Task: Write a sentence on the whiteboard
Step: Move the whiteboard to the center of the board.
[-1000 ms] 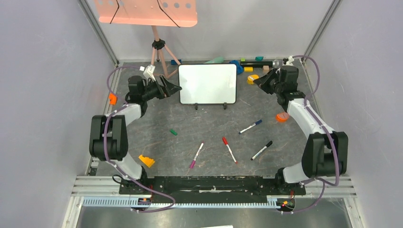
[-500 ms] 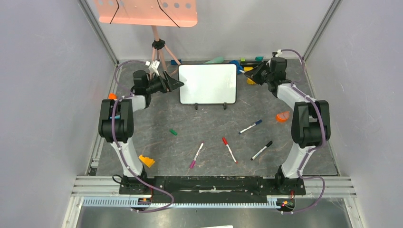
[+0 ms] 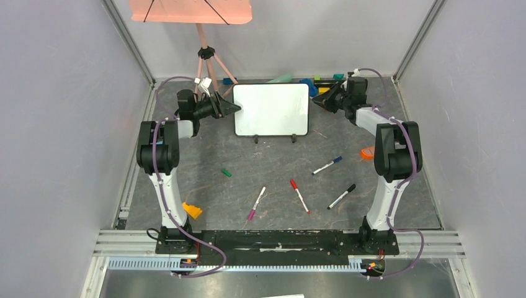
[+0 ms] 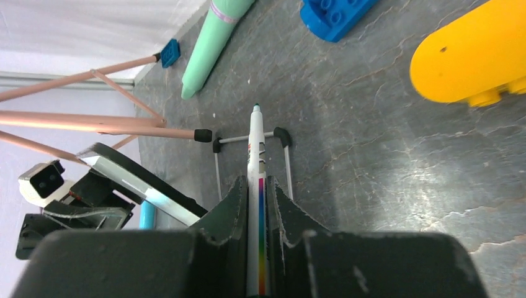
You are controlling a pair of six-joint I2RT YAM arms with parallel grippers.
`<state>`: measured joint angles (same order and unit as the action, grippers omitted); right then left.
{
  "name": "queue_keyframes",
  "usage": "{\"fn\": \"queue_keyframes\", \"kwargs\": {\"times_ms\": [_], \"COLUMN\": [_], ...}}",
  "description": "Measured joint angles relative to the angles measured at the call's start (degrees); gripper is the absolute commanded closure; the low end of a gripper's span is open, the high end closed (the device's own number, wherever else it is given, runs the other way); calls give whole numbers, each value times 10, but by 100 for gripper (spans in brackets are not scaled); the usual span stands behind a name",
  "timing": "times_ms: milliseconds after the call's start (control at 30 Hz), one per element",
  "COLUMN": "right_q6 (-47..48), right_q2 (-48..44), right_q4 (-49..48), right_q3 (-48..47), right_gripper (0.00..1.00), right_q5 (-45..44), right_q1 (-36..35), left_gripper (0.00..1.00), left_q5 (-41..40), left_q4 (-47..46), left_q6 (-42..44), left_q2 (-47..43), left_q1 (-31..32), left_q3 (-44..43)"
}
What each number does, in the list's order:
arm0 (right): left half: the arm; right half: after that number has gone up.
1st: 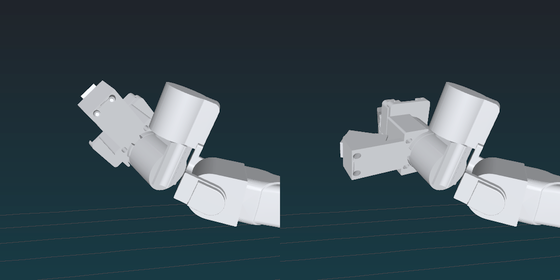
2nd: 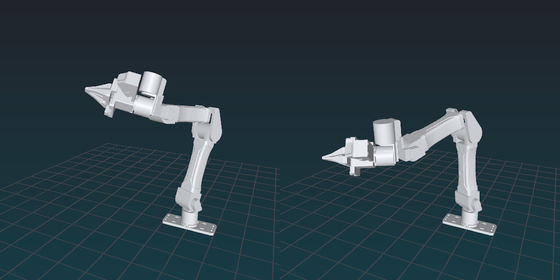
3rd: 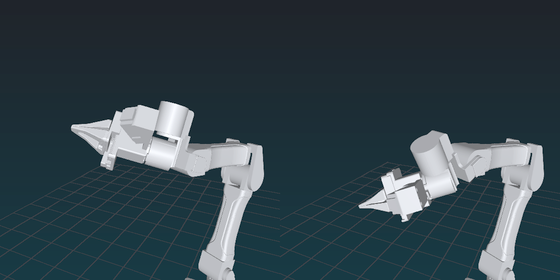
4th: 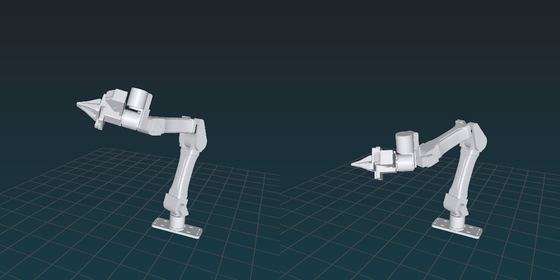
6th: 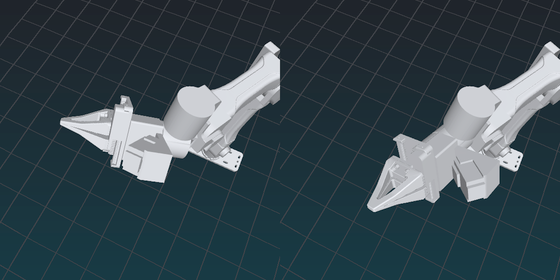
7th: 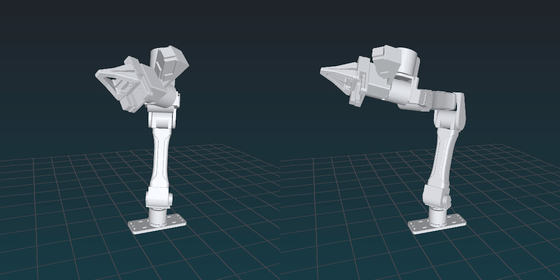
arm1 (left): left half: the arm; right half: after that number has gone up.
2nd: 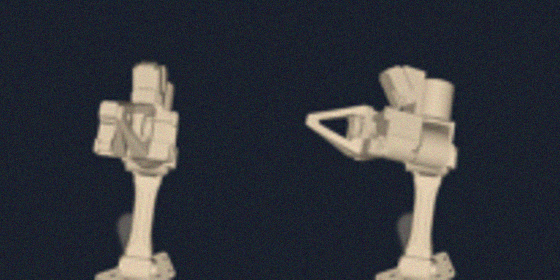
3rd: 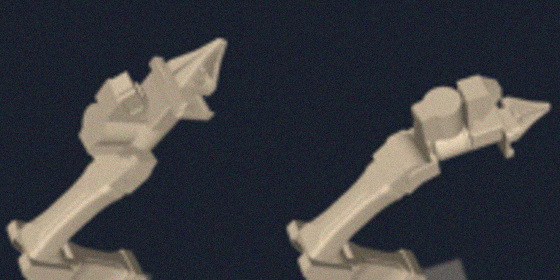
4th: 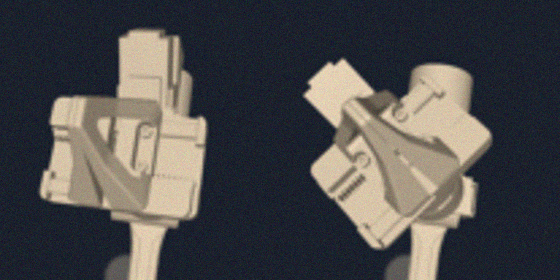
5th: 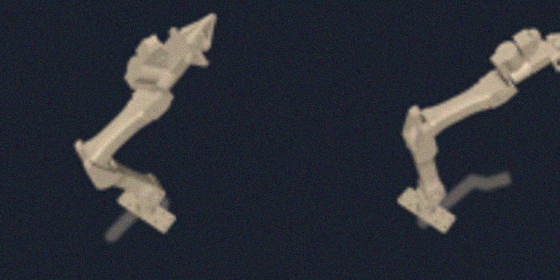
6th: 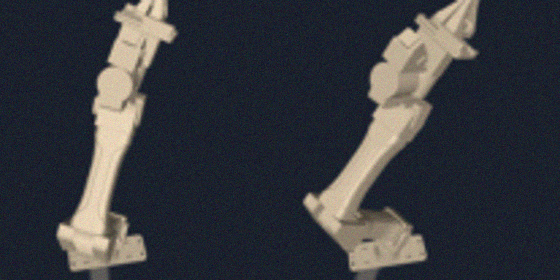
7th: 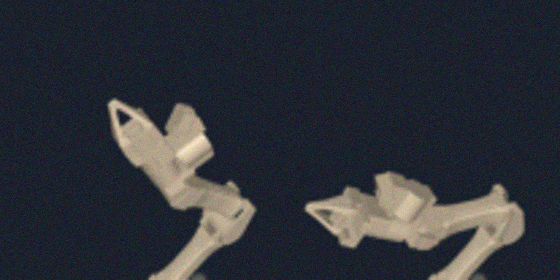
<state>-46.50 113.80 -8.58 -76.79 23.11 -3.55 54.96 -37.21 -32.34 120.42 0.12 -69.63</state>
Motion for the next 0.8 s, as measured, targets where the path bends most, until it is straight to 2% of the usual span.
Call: {"fn": "queue_keyframes", "kwargs": {"times_ms": [300, 500, 700, 800], "right_q6": [-9, -10, -11, -11], "right_q2": [12, 12, 12, 10], "right_q4": [-10, -17, -18, -21], "right_q3": [0, 11, 30, 41], "right_gripper": [100, 100, 100, 100], "right_q5": [31, 38, 45, 45], "right_q1": [-14, -13, -13, -12], "left_gripper": [42, 62, 73, 85], "left_q5": [31, 36, 37, 41], "left_q4": [-88, -106, -127, -131], "left_q6": [-57, -64, -64, -64], "left_q2": [29, 29, 29, 28], "left_q1": [0, 1, 5, 8], "left_q3": [-2, 23, 60, 67]}}
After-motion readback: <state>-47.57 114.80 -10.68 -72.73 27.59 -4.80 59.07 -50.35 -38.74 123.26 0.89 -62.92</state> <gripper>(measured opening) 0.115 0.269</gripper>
